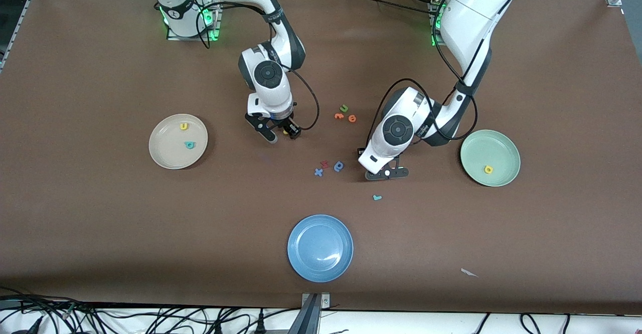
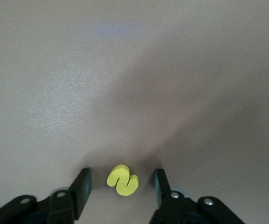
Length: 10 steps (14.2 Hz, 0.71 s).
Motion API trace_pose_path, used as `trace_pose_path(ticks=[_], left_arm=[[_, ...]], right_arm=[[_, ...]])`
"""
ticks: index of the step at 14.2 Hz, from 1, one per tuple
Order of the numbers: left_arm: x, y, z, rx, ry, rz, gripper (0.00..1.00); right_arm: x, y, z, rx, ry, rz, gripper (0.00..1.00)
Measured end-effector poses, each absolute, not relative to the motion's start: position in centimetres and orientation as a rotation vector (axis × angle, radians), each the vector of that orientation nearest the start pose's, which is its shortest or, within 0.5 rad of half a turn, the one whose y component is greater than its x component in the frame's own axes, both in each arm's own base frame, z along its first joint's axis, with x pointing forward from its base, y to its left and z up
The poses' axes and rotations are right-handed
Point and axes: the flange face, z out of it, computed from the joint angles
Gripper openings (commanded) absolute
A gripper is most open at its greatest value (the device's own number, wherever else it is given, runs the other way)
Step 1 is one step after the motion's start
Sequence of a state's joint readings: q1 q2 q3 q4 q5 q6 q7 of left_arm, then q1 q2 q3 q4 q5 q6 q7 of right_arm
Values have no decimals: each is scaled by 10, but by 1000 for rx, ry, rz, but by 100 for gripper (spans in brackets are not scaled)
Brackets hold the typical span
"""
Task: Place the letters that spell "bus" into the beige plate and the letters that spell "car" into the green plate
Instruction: 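Grasp the z with the right gripper while the left gripper grasps the c, then drop the yellow z onto the beige plate with the right gripper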
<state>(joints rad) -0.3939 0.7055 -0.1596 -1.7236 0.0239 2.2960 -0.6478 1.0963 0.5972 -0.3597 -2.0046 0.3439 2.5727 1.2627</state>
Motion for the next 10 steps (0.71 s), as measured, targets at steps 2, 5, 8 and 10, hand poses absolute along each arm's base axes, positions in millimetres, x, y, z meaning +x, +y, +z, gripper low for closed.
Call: trace_pose_path(ticks=[2,5,8,10], left_arm=[[562,-337,171,-3131,-170,240,49],[562,-338,171,-3132,-170,239,44],[562,-338,172,-3133,-170,238,39],[562,-338,172,-3134,-170,238,37]], right_arm=[[450,404,174,-2900,1153,-40,21],[450,405,177,-2897,1154,-37,10],[453,401,178,-2904,1166,-31,10],[466,386,186,-2940,1163,-12,10]])
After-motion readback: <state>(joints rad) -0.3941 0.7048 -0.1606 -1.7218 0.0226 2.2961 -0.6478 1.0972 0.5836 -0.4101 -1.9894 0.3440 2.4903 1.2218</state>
